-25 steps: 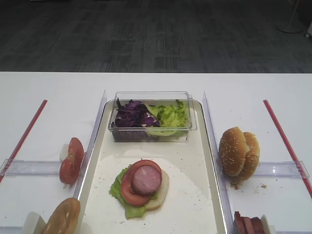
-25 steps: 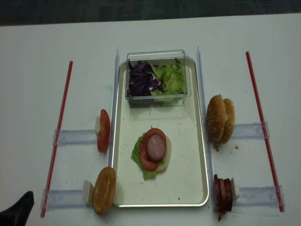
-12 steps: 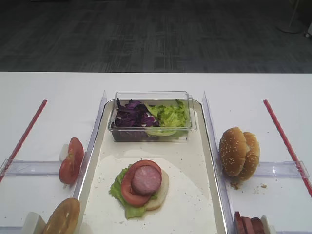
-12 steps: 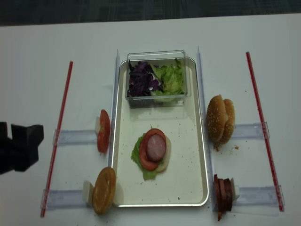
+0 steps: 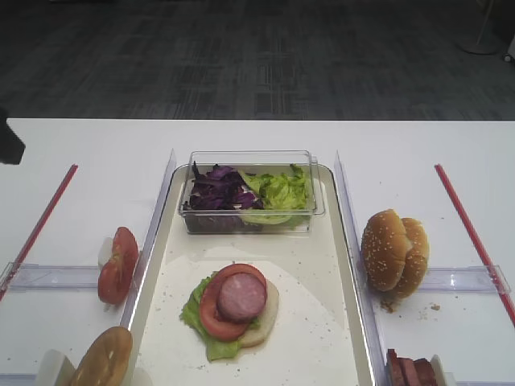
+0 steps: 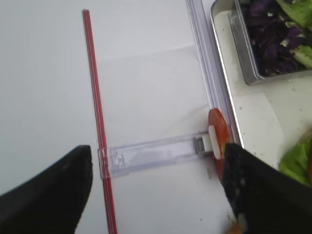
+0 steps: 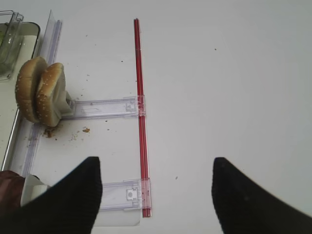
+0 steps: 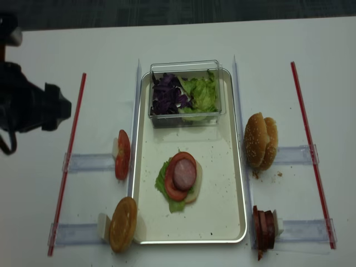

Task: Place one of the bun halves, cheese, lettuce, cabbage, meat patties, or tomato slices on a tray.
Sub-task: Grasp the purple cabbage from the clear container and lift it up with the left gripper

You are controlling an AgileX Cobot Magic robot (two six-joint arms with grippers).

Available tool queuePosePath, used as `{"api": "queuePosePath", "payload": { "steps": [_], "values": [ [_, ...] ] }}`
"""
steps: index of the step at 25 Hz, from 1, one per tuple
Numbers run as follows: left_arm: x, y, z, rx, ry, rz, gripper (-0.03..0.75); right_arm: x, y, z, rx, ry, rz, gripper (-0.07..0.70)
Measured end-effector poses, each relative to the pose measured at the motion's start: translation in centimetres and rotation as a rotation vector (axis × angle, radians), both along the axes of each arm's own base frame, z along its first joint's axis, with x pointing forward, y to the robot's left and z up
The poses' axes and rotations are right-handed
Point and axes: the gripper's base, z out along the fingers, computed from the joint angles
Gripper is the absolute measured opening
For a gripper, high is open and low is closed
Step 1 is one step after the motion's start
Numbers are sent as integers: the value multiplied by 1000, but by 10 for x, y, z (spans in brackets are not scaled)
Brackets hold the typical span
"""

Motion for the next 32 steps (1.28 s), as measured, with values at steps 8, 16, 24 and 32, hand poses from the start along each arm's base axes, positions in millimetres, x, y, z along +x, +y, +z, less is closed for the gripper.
{"api": "queuePosePath", "payload": {
  "steps": [8,16,24,32],
  "values": [
    [77,-3,-7,5,63,-5,510,0,0,0,0,0,0,508],
    [145,-5,-34,9,171,-13,510,0,0,0,0,0,0,508],
    [192,-8,-74,11,315,-25,510,0,0,0,0,0,0,508],
    [207,-8,-120,14,420,-25,510,0,0,0,0,0,0,508]
  ]
}}
